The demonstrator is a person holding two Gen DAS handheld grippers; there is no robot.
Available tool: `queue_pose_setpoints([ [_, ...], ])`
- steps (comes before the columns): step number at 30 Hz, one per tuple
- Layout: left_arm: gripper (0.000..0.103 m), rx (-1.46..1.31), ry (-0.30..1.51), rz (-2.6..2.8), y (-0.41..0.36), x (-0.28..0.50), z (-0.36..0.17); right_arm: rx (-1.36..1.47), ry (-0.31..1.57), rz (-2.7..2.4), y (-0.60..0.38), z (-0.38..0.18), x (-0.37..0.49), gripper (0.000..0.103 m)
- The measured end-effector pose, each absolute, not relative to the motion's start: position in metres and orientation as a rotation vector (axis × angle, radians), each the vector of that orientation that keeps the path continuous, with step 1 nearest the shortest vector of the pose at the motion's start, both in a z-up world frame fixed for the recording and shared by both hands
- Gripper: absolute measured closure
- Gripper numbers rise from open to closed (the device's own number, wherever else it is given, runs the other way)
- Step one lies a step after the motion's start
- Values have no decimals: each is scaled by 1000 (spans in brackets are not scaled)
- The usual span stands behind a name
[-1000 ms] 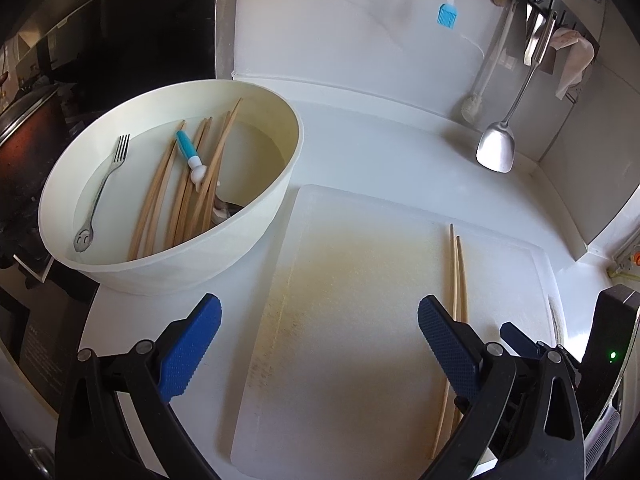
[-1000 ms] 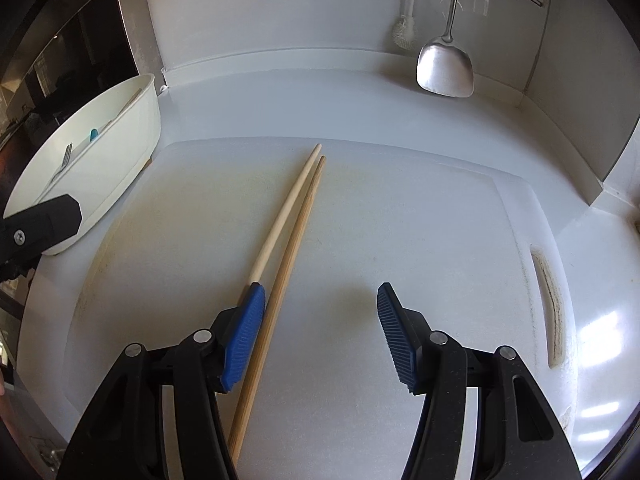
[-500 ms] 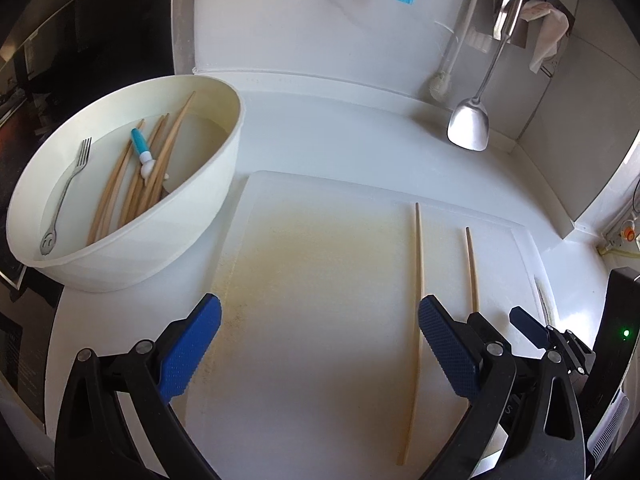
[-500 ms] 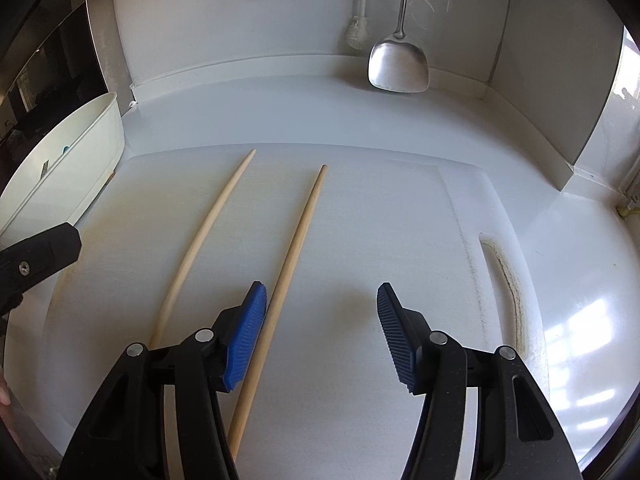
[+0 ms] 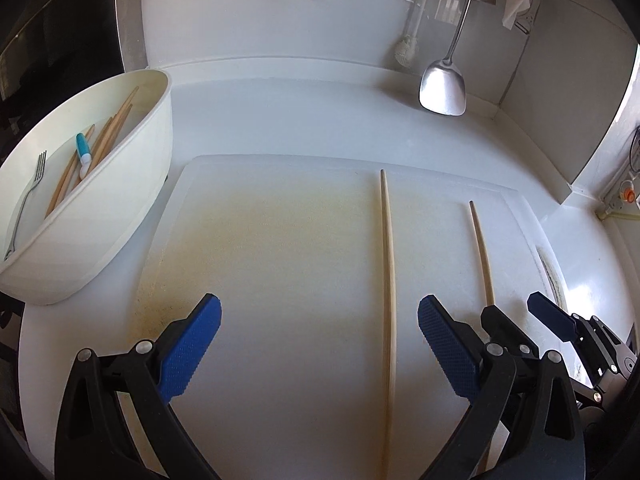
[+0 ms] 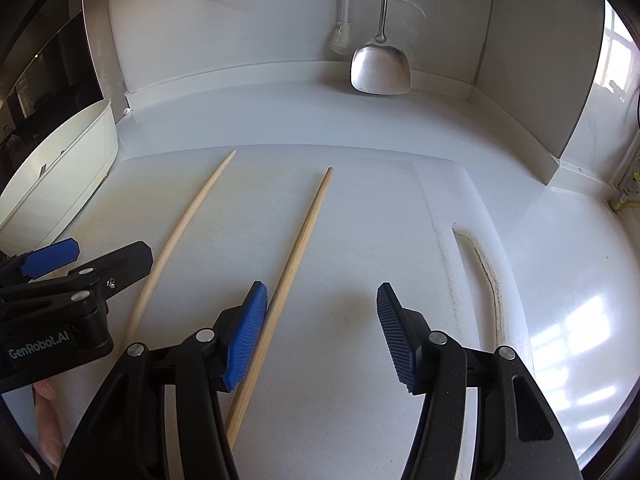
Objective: Organize utensils
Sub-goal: 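Close the right tool on a chopstick while the left tool closes on the other chopstick, then carry both held chopsticks over the white basin with both tools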
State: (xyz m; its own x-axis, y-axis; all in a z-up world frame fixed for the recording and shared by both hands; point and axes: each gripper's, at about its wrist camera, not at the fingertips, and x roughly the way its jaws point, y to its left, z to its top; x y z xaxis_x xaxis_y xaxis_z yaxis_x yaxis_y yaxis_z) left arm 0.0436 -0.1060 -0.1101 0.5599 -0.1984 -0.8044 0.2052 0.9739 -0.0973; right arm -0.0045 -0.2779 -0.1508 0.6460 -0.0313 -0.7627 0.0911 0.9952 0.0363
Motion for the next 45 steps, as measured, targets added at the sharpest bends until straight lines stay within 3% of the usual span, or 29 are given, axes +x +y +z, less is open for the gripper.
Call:
queue_pose_setpoints([
  [10, 6, 36, 974, -220, -115, 48, -121, 80, 858, -82, -281, -152, -8, 48],
  [15, 7, 41, 964, -213, -116, 48, -122, 65, 846, -79, -277, -152, -8, 56],
  [20, 11, 31, 938, -199, -115, 45, -124, 71, 843, -75, -278, -152, -7, 56],
  [22, 15, 48, 932, -196, -118, 46, -125, 63, 839, -73, -276, -152, -7, 58],
  [24, 28, 87, 923, -183, -123, 46, -124, 62, 835, -65, -274, -151, -7, 65],
  [31, 55, 109, 896, -226, -130, 38, -120, 56, 831, -40, -267, -151, -7, 77],
  [33, 69, 112, 896, -236, -131, 35, -119, 52, 831, -33, -264, -151, -7, 86],
  [37, 93, 74, 921, -276, -129, 32, -117, 46, 829, -31, -259, -151, -8, 93],
  [45, 96, -4, 937, -313, -122, 30, -119, 75, 836, -2, -260, -150, -10, 97],
])
